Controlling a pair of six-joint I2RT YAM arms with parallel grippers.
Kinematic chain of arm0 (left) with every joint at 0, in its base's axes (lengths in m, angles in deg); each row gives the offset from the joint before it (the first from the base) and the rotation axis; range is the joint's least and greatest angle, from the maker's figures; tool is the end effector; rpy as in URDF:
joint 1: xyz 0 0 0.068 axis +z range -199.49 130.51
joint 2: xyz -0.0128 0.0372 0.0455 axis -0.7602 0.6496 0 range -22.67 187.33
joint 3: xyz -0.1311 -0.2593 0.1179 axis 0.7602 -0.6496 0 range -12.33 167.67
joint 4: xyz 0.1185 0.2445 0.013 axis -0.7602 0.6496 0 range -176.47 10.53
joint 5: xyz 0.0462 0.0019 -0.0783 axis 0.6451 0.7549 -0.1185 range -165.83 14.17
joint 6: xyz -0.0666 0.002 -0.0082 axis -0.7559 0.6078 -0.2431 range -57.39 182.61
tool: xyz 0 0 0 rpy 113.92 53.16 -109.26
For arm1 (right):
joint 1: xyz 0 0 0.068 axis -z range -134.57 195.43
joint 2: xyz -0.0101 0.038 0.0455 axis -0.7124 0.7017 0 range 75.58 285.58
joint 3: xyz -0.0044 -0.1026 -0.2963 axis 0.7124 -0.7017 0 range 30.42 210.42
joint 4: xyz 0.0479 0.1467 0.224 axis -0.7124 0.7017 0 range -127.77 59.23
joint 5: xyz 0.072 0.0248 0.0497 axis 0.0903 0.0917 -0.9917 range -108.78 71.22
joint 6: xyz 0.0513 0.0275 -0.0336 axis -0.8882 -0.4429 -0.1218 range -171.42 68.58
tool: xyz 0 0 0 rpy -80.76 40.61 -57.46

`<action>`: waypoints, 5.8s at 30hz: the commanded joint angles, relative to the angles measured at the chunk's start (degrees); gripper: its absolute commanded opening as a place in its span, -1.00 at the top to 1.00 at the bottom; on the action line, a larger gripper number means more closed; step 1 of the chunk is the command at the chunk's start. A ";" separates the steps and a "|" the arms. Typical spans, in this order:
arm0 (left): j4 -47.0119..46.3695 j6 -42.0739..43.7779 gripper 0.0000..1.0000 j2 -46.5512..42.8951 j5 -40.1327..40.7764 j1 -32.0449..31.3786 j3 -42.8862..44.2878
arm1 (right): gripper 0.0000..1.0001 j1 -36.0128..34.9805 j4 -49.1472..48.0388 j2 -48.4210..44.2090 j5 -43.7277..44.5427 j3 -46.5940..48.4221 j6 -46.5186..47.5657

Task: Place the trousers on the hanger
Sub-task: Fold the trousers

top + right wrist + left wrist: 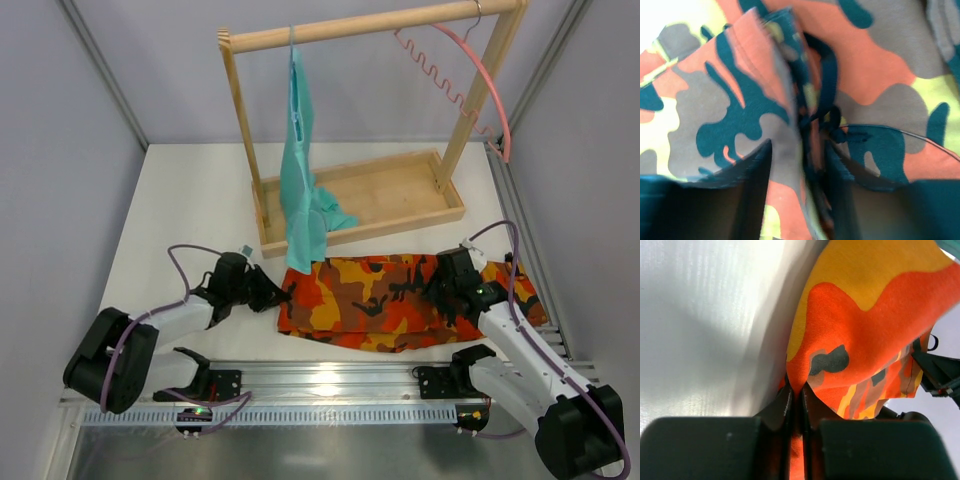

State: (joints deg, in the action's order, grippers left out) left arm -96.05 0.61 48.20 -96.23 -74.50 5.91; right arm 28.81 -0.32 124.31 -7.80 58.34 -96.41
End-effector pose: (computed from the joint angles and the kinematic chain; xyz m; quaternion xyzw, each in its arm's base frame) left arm 0.1858 -0.1073 0.1505 -0.2194 0.8785 -0.3878 0.1726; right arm 0.1426 0.0318 0.2008 0.2601 0.9219 0.0603 0.2809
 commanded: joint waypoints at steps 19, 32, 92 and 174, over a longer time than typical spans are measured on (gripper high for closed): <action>48.52 3.82 0.99 -15.94 26.55 13.50 10.68 | -0.43 -0.78 -22.14 -3.65 -28.47 -5.24 8.35; 53.61 1.17 -0.08 -17.26 33.50 13.50 17.78 | -0.43 -8.86 -33.06 6.72 -25.67 -5.95 2.81; 33.93 12.43 -0.58 -16.12 8.89 13.68 15.16 | 0.92 22.49 16.69 12.97 -5.44 29.56 22.05; 45.98 20.86 -0.55 -5.65 20.59 22.29 23.78 | 0.92 7.66 2.10 14.82 -20.21 24.46 19.50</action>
State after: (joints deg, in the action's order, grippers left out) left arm -47.40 19.00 44.29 -72.63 -52.67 29.69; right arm 36.48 -0.27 141.08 -31.17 79.06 -76.89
